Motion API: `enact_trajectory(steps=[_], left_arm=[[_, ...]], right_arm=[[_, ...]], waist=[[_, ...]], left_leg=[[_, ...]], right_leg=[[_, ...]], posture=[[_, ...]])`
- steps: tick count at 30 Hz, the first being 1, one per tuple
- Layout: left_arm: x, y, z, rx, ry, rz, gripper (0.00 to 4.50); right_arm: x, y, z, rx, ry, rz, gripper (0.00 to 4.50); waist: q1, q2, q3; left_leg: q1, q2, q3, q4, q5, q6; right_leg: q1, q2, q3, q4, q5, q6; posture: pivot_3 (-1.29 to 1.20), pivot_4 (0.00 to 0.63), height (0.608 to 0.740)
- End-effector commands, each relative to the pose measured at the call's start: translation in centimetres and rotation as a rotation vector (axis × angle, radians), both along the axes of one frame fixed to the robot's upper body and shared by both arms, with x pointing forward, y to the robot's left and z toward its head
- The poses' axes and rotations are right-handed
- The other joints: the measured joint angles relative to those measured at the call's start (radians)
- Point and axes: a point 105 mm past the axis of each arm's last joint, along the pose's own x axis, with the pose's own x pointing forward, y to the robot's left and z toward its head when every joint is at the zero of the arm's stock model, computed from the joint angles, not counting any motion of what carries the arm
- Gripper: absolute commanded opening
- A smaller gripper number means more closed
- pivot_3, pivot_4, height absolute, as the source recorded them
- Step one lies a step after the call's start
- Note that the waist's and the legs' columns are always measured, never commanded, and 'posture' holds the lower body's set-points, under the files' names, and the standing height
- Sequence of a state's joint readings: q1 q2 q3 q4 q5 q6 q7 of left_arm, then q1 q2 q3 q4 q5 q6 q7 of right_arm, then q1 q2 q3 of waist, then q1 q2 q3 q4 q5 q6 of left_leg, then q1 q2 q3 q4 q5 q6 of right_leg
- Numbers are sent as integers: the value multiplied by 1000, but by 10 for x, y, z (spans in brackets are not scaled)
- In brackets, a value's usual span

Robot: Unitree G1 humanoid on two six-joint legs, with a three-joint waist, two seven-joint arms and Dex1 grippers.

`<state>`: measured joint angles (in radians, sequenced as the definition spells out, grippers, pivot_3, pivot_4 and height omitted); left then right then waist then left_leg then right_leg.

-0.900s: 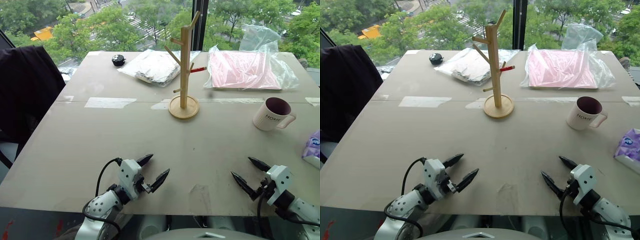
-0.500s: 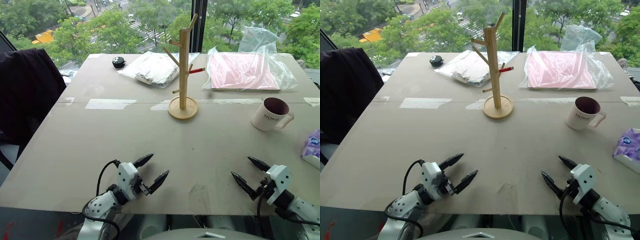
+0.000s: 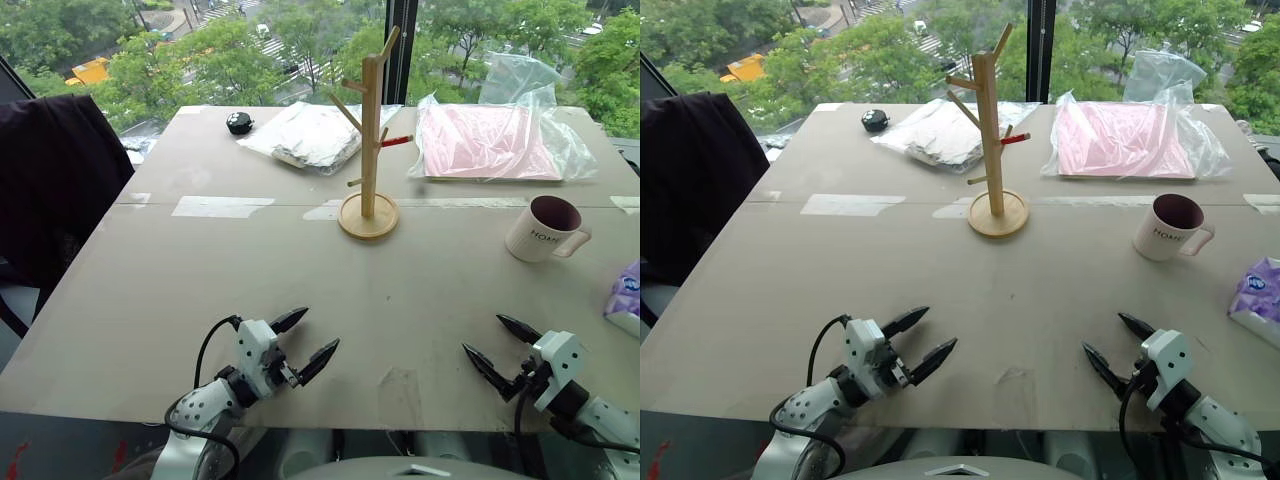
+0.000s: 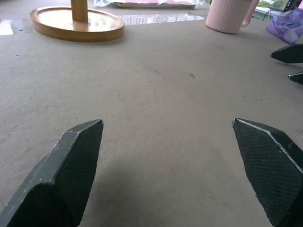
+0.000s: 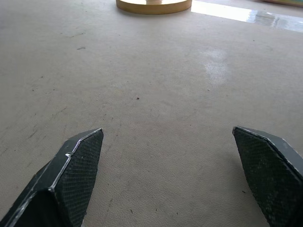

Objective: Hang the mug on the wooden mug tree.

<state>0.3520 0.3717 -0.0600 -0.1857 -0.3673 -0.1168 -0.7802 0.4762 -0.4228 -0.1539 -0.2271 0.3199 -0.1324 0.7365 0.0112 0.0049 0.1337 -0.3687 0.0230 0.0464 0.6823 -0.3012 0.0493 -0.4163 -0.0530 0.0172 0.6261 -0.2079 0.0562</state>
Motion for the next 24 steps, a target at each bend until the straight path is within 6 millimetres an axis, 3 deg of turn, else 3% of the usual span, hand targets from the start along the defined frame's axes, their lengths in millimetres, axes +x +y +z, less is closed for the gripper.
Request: enact_trajectory(steps=[1, 4, 11, 17, 24], left_arm=[[-4, 2, -10, 14, 70, 10, 4500], [-3, 0, -7, 13, 69, 2, 4500], [10, -20, 22, 5, -8, -112, 4500], [29, -52, 59, 12, -78, -264, 4500], [55, -89, 105, 49, -119, -412, 4500]], right_arm=[[-1, 3, 6, 6, -30, 7, 4426], [-1, 1, 6, 16, -30, -16, 4426], [20, -31, 23, 63, -99, -280, 4426], [37, -79, 42, 51, -169, -501, 4426], [62, -129, 62, -28, -190, -588, 4426]], waist=[[0, -1, 1], [0, -3, 3], [3, -7, 8], [2, -10, 10], [0, -13, 12]], left_leg=[[0, 0, 0, 0, 0, 0], [-1, 0, 0, -1, 0, 0], [-4, -1, -1, 0, 0, -1], [-15, -1, 0, 1, 0, 1], [-16, -6, 1, 1, 0, 1]], right_leg=[[0, 0, 0, 0, 0, 0], [-1, -1, 0, -1, 0, 0], [-3, -7, -1, -1, 0, 0], [-11, -2, -3, -1, 3, -4], [-11, 1, -1, -1, 3, -4]], posture=[[0, 150, 740], [0, 150, 740], [0, 150, 740], [0, 150, 740], [0, 150, 740]])
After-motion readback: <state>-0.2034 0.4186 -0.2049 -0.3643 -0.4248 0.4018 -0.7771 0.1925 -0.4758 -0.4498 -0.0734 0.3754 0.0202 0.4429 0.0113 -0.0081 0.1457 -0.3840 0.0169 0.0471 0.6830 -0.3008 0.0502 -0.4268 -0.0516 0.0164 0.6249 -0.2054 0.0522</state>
